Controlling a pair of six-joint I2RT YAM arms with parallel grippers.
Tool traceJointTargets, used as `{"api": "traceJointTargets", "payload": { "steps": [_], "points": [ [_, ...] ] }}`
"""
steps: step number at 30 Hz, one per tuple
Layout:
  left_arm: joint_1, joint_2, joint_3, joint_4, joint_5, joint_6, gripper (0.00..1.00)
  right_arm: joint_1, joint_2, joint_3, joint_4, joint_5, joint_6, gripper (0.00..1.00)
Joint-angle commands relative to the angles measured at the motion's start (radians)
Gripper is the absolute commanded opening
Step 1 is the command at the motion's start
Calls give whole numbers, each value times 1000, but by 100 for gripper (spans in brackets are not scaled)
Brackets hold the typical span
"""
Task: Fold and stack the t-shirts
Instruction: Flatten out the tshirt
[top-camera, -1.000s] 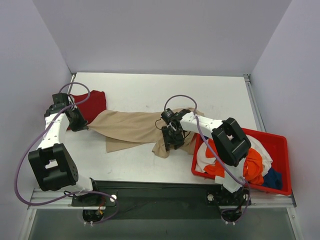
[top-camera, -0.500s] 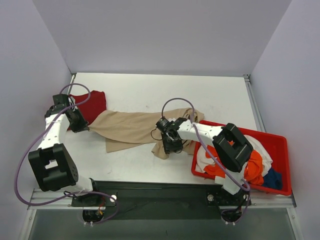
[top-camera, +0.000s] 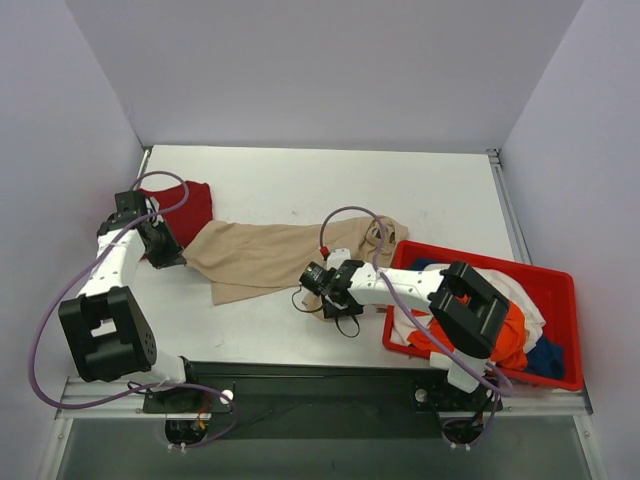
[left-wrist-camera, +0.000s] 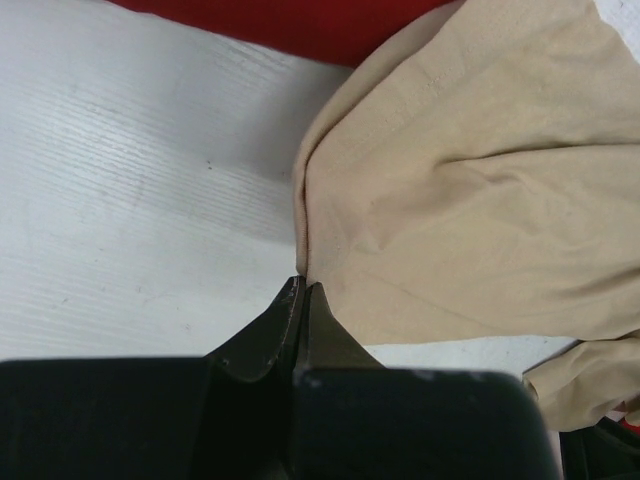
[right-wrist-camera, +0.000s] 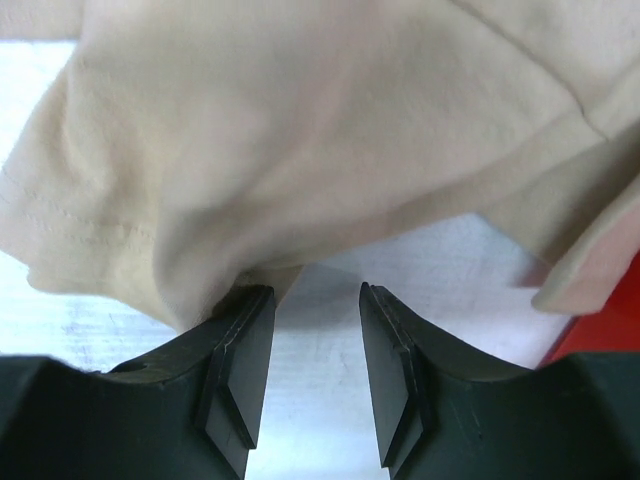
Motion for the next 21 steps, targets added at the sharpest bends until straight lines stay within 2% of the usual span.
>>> {"api": "traceJointTargets", "payload": {
  "steps": [1, 11, 21],
  "points": [
    [-12, -15, -9, 29, 25, -6, 0, 53, 25, -91, -193, -11, 80, 41],
    [-21, -31, -24, 34, 34, -11, 0, 126, -79, -115, -268, -46, 106, 47],
    [-23, -48, -23, 29, 32, -11, 0, 91, -251, -127, -280, -34, 88, 56]
  ]
}}
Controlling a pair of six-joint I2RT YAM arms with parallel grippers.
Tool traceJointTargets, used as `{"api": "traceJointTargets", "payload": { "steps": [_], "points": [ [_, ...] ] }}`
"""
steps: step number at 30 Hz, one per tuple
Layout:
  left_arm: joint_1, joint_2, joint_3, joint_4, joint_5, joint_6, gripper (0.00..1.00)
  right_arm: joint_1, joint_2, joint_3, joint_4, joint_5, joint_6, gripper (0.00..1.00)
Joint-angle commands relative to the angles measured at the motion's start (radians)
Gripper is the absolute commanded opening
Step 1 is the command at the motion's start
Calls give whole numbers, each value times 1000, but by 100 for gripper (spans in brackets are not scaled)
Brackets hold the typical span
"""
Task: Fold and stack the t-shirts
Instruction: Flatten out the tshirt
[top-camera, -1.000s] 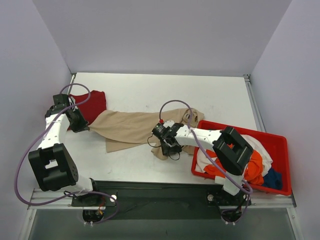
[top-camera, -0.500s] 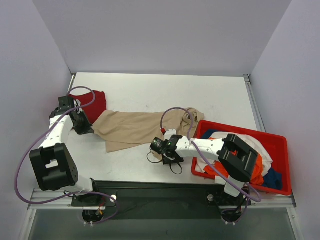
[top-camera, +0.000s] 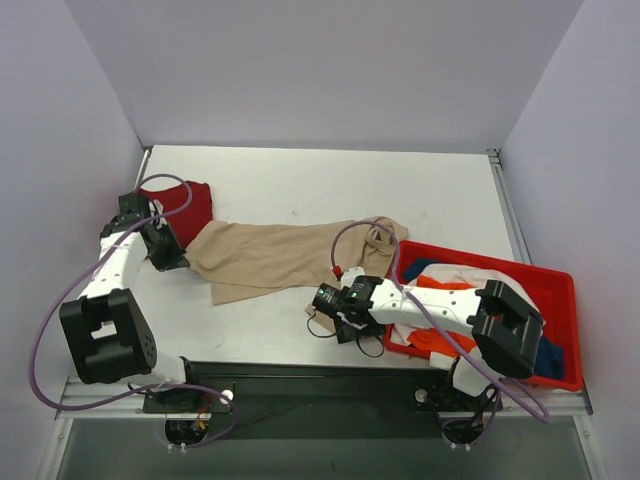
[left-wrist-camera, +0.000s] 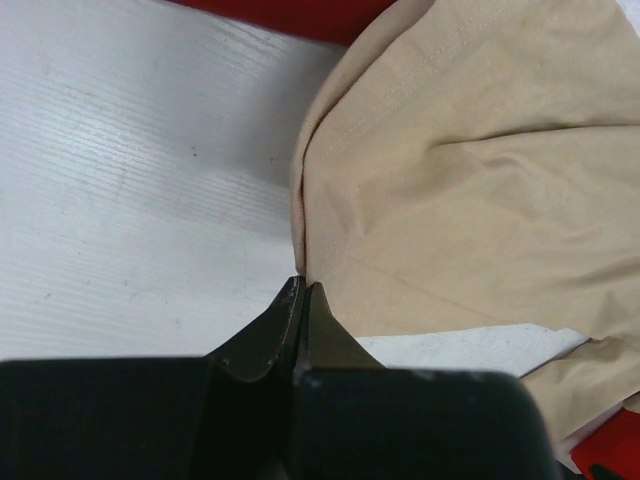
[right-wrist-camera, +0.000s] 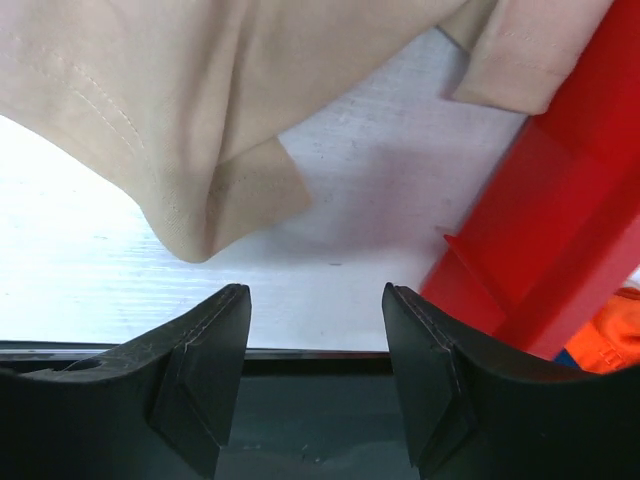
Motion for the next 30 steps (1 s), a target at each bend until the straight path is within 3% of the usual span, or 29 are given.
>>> {"api": "traceJointTargets", "payload": {
  "steps": [1, 7, 11, 30],
  "points": [
    [-4, -43, 8, 23, 16, -7, 0, -30, -62, -31, -45, 2, -7, 56],
    [-4, -54, 8, 20, 16, -6, 0, -120, -127, -110, 170, -136, -91, 55],
    [-4, -55, 10, 18, 13, -6, 0, -163, -104, -136, 225, -193, -127, 53],
    [-5, -51, 23, 14, 13, -3, 0, -182, 37, -124, 217, -182, -134, 37]
  ]
}}
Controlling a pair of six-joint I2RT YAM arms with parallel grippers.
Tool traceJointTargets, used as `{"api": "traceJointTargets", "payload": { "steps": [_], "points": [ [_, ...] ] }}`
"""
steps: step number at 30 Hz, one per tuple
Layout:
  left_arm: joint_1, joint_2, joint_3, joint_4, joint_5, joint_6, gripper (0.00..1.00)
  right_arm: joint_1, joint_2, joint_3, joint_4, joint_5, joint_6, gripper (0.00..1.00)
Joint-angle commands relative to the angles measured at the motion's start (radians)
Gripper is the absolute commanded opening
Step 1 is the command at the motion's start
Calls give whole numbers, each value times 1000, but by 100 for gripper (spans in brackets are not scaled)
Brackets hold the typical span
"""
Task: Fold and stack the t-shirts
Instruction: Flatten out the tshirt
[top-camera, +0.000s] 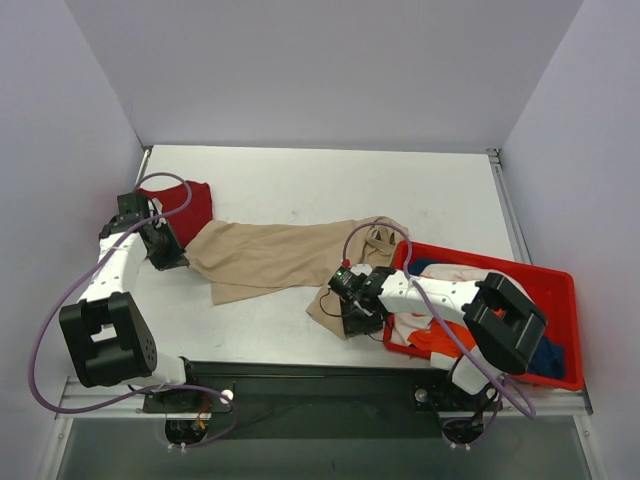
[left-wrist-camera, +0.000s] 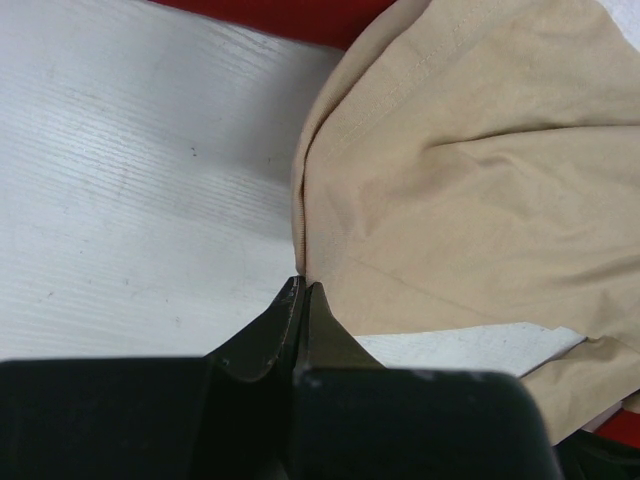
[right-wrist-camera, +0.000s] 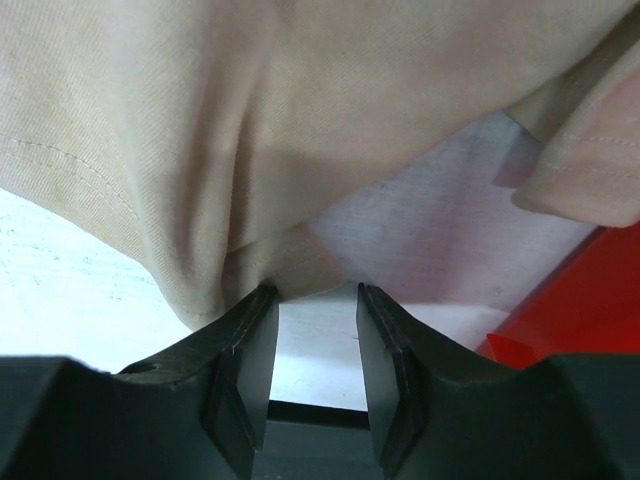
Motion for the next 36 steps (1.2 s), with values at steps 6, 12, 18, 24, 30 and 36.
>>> {"api": "traceJointTargets", "payload": {
  "steps": [6, 12, 18, 24, 30, 36],
  "points": [
    [-3, -27, 20, 15, 15, -3, 0, -8, 76, 29, -9, 23, -41, 36],
    [-3, -25, 26, 13, 10, 0, 0, -16, 109, 27, 34, -5, -77, 31],
    [-5, -27, 33, 10, 5, 3, 0, -25, 120, 4, 80, -20, -106, 23],
    [-3, -27, 37, 7, -1, 9, 0, -37, 117, 4, 78, -20, -139, 6],
    [-3, -21, 45, 7, -4, 23, 0, -54, 53, 35, 8, 3, -149, 0],
    [-25, -17, 65, 13, -24, 43, 0, -126, -67, 122, -124, 53, -188, 0]
  ]
}}
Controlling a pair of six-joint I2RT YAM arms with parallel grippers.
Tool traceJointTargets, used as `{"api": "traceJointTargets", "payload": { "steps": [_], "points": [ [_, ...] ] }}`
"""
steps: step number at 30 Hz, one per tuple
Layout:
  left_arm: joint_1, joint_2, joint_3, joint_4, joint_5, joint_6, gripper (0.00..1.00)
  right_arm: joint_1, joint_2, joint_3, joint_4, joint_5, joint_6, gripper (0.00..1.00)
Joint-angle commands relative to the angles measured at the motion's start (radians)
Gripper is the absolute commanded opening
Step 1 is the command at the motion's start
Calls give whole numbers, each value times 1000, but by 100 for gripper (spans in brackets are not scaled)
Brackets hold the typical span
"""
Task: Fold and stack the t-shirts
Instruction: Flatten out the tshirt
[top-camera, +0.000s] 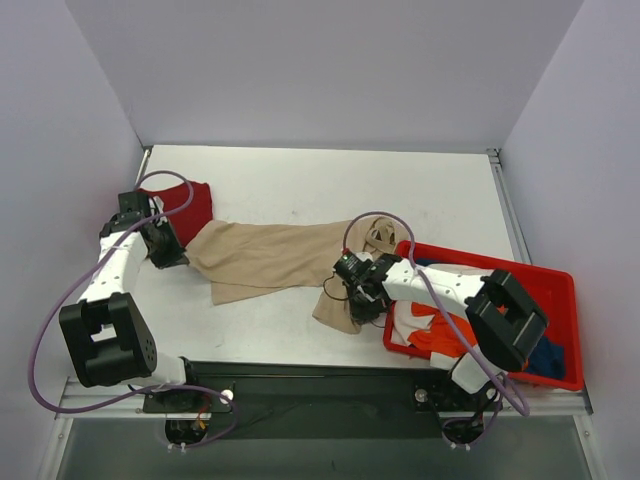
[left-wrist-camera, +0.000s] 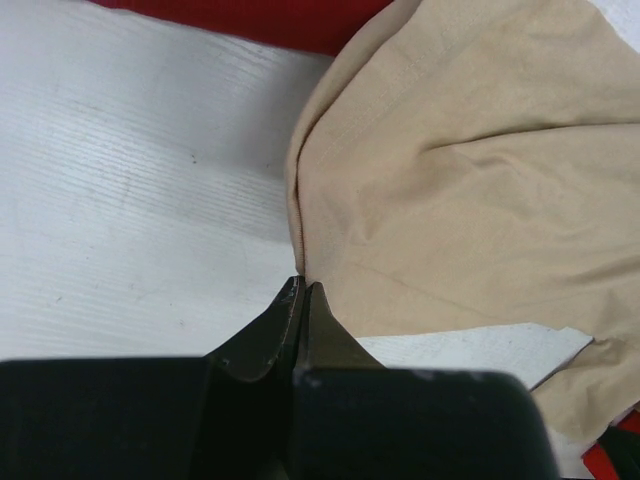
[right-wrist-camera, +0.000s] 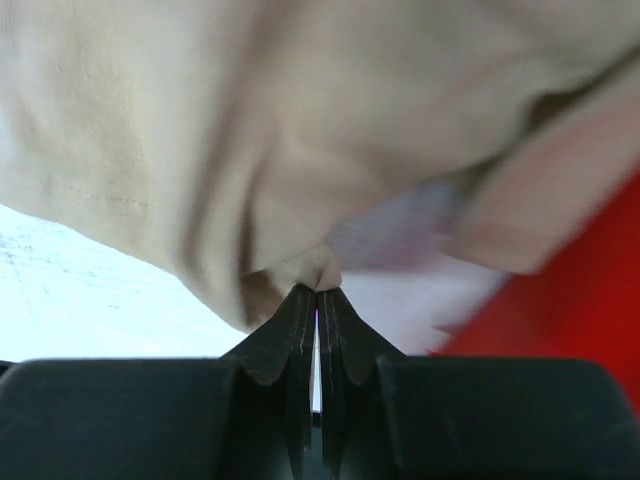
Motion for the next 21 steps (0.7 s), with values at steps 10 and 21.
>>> {"api": "traceJointTargets", "payload": {
  "steps": [10, 21],
  "points": [
    [-82, -36, 164, 44, 34, -61, 0, -204, -143, 346, -246, 106, -178, 0],
    [-111, -68, 233, 70, 37, -154, 0, -275, -114, 670, -304, 60, -233, 0]
  ]
}}
